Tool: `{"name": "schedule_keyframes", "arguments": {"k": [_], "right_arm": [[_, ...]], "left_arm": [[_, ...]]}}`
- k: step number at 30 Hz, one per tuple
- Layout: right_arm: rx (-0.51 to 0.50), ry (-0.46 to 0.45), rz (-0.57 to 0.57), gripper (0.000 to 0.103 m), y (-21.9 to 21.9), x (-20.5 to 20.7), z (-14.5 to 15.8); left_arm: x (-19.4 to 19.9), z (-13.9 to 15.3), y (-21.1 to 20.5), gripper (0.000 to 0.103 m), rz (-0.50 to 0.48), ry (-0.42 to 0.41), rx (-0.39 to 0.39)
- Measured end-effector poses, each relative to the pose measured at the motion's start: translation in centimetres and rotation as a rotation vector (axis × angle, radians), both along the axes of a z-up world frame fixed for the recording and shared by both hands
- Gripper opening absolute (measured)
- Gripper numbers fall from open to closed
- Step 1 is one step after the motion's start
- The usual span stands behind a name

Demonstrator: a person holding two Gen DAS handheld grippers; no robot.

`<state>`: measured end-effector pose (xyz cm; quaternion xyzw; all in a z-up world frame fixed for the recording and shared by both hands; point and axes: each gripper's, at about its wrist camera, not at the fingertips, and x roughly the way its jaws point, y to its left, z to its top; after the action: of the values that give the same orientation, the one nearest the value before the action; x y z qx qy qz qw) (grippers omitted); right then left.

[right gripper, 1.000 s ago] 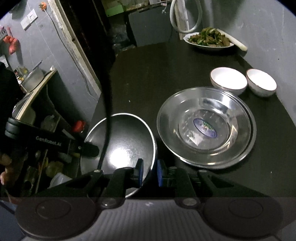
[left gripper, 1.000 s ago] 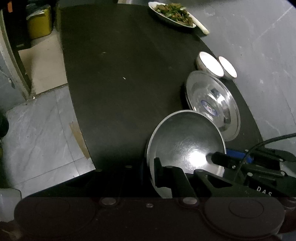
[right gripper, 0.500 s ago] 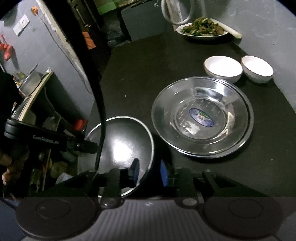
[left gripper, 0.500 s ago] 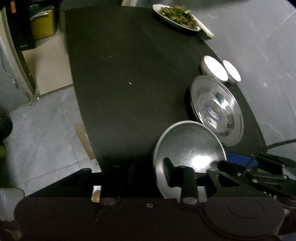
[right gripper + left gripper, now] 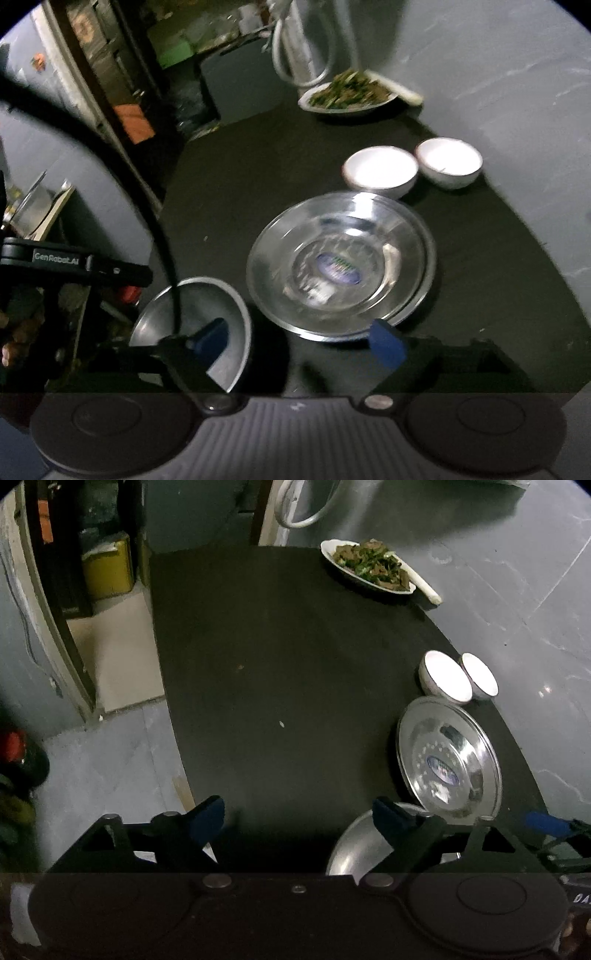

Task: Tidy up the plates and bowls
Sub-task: 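Open both tools to release the mixing bowl and withdraw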

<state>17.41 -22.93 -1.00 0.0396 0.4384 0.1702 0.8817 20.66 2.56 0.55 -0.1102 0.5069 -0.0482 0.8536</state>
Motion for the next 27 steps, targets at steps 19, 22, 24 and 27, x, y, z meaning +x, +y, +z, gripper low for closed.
{"name": "schedule_keyframes", "arguments": {"k": [19,22,24,27], "right_arm": [[-0.017,-0.098,-0.335,0.103,-5.3,6.8,0.2],[-0.015,-0.079,-0.360,0.103,-5.6,8.9,-0.1],[-0.048,-0.068,-0.362,0.103,-5.5,10.1,-0.3],[-0.061,-0.060,-0.375,0.103,-5.6,11.6,-0.5]], "left_arm": [[9.5,-0.2,-3.5,0.099,-0.047,-0.129,0.020],[11.9,-1.0,-5.1,0.099,-0.084,-0.134,0.034],[13.3,-1.5,-6.1,0.099,-0.108,-0.139,0.023],[15.3,-2.0,-7.8,0.100,-0.148,-0.150,-0.006]]}}
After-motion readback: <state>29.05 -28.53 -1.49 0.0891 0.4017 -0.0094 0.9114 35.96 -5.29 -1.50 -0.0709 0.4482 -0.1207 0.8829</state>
